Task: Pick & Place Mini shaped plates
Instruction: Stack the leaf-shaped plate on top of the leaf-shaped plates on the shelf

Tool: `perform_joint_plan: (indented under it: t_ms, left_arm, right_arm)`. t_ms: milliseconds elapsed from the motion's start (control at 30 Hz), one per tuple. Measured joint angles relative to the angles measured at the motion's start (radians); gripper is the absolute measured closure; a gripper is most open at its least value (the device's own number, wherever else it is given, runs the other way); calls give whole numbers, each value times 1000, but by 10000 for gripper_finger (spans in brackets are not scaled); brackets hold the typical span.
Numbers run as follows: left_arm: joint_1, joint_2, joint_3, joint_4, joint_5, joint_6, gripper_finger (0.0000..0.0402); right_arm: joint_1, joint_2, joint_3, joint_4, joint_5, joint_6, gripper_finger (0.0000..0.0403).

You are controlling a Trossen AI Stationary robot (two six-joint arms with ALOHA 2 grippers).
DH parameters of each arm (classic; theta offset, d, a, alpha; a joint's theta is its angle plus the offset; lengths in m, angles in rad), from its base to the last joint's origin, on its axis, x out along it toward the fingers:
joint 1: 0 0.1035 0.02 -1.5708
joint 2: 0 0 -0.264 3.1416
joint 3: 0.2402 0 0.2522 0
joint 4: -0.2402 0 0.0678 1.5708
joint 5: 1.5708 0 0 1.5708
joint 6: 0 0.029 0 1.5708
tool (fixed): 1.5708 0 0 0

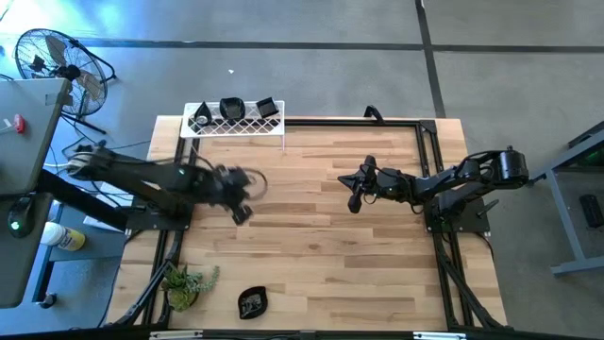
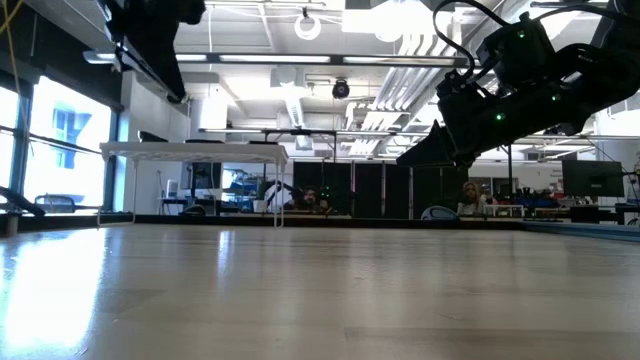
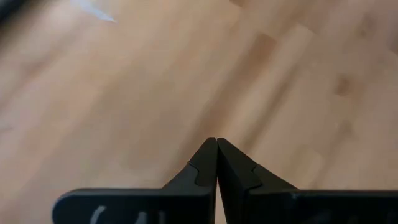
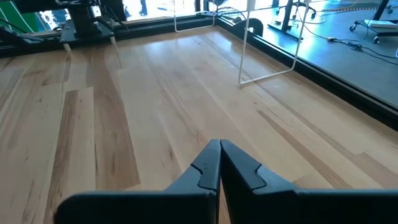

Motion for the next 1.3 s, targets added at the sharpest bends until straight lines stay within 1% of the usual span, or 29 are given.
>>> perform_joint_plan:
  t_ms: [133,233,300,433,567,633,700,800,933,1133,1300]
  left_arm:
    - [-90,113,0,130,103,1,394]
    - [-141,199,0,216,215,-12,384]
    - [-168,258,1,263,296,-54,373]
    - [-220,349,1,311,449,-191,340]
    - [-275,413,1,376,566,-308,303]
    - [-306,432,1,419,608,-326,289]
    - [-333,452,2,463,629,-350,280]
    - [-365,492,1,479,630,-404,278]
    - [-393,532,1,504,620,-419,278]
    - [-393,580,1,491,622,-437,278]
    - [-391,606,1,482,622,-440,278]
  right_arm:
    - [0,0,0,0,0,0,400]
    - [0,0,0,0,0,0,396]
    - [0,0,0,0,0,0,396]
    - [0,0,0,0,0,0,401]
    - [0,0,0,-1,0,0,399]
    - [0,0,0,-2,0,0,397]
    - [0,0,0,-2,0,0,396]
    - [0,0,0,-2,0,0,399]
    - [0,0,0,-3,0,-3,401]
    - [0,0,0,-4,0,-8,396]
    - [0,0,0,-4,0,-8,401]
